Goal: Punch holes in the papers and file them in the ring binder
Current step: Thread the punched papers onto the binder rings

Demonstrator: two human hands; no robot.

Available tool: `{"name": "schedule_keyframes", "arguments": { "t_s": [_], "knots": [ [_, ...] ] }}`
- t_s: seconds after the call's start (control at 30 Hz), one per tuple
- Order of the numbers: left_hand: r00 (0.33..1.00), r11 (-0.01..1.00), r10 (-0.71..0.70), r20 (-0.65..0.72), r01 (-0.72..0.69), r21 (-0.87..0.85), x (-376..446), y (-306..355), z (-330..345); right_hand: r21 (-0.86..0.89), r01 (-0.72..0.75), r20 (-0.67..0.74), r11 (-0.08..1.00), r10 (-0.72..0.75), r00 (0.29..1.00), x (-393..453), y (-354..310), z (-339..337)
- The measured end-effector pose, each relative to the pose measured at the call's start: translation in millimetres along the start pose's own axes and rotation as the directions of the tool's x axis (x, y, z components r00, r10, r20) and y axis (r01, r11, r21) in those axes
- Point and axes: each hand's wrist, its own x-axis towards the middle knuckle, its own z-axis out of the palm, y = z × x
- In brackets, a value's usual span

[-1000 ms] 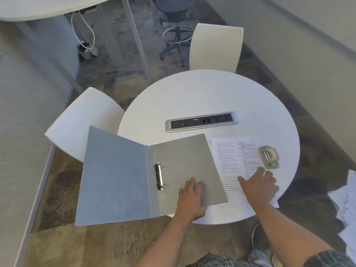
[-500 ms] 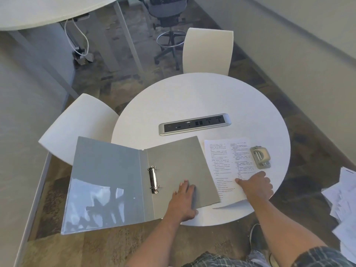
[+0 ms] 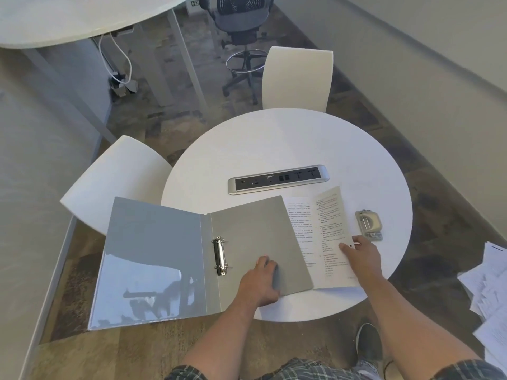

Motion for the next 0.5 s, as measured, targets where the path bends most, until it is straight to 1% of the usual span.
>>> {"name": "schedule_keyframes", "arguments": {
  "t_s": [0.13,0.27,0.4,0.43,0.5],
  "knots": [
    [1.0,0.999,-0.011,-0.022,0.01,-0.04,2.3,0.0,-3.8,0.035,0.092,-0.037,0.995,-0.091,0.995,-2.6,-11.3,-6.3],
    [0.999,0.992,-0.028,-0.032,0.024,-0.12,4.7,-0.1,-10.2,0.119,0.136,-0.151,0.984,-0.117,0.982,-2.4,-25.5,-20.3],
    [0.996,0.95,-0.076,-0.043,0.059,-0.307,11.2,-6.3,-18.9,0.262,0.187,-0.278,0.947,-0.112,0.954,-7.5,-42.8,-36.5],
    [0.994,0.927,-0.096,-0.045,0.073,-0.369,13.0,-7.7,-21.1,0.295,0.192,-0.298,0.936,-0.101,0.949,-8.5,-46.5,-39.6],
    [0.984,0.847,-0.17,-0.054,0.118,-0.518,16.0,-10.7,-25.7,0.376,0.193,-0.312,0.906,-0.072,0.947,-10.8,-52.7,-43.5]
  ]
}}
